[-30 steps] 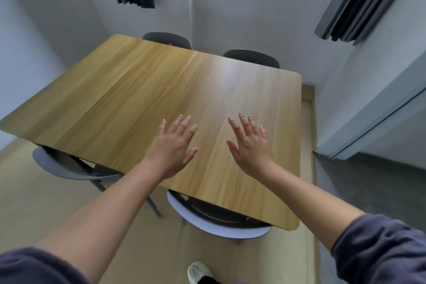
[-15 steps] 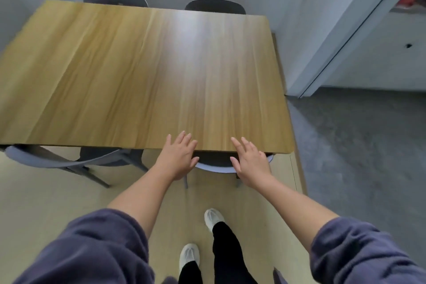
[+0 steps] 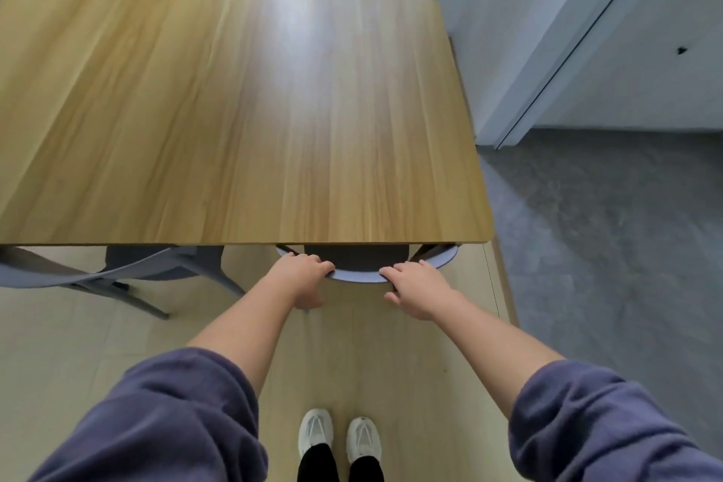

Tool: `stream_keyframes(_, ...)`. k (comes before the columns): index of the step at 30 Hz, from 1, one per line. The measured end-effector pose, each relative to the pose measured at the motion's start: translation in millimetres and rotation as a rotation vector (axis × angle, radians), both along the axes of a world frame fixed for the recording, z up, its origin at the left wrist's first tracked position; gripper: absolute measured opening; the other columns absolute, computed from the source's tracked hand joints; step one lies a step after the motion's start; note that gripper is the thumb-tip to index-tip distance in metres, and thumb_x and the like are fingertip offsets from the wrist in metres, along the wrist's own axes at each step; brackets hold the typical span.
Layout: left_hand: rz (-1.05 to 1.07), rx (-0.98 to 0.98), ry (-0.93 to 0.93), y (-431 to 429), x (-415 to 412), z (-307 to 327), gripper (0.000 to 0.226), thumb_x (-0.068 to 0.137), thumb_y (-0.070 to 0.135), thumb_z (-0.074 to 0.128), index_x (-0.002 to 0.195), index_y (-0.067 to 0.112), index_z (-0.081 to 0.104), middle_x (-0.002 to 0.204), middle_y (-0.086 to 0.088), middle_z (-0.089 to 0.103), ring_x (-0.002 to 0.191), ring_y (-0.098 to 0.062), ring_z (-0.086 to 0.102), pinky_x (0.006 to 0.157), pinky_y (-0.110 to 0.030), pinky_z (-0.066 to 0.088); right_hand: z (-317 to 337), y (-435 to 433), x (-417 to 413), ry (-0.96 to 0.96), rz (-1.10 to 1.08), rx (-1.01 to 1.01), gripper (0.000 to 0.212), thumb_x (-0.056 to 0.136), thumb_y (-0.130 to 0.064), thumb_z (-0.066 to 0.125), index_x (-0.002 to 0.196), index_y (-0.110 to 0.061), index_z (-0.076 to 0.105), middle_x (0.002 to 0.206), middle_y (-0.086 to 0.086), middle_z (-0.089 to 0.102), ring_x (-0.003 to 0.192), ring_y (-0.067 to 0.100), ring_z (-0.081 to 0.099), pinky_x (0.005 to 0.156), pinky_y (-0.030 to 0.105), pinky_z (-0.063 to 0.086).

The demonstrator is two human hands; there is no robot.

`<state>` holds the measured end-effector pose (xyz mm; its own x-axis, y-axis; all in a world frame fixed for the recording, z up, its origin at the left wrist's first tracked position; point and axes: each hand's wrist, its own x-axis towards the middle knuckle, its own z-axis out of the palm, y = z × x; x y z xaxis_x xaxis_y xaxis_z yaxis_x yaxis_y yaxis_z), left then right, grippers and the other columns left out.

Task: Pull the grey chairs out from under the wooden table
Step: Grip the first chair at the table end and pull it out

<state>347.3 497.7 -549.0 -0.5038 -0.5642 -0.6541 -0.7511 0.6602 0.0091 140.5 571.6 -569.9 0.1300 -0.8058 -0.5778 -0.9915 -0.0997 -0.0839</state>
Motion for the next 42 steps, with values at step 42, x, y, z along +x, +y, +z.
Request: stream_keyframes(42,-0.276,-0.052,-0.14,129.3,22.1,-29.4,0.031,0.09,0.011,0.041,0.112,0.015,0.063,0.111,-0.004,0.066,0.101,-0.025,0.064,0.069,-0.03,0.039,-5.1,111.4,55.8,0.108,0.177,0.181,0.019,0.085,0.004,0.041,0.093,-0.01,0.052,0.076,0.004,0.045,0.077,0.027,0.05,0.065,0.032,0.037)
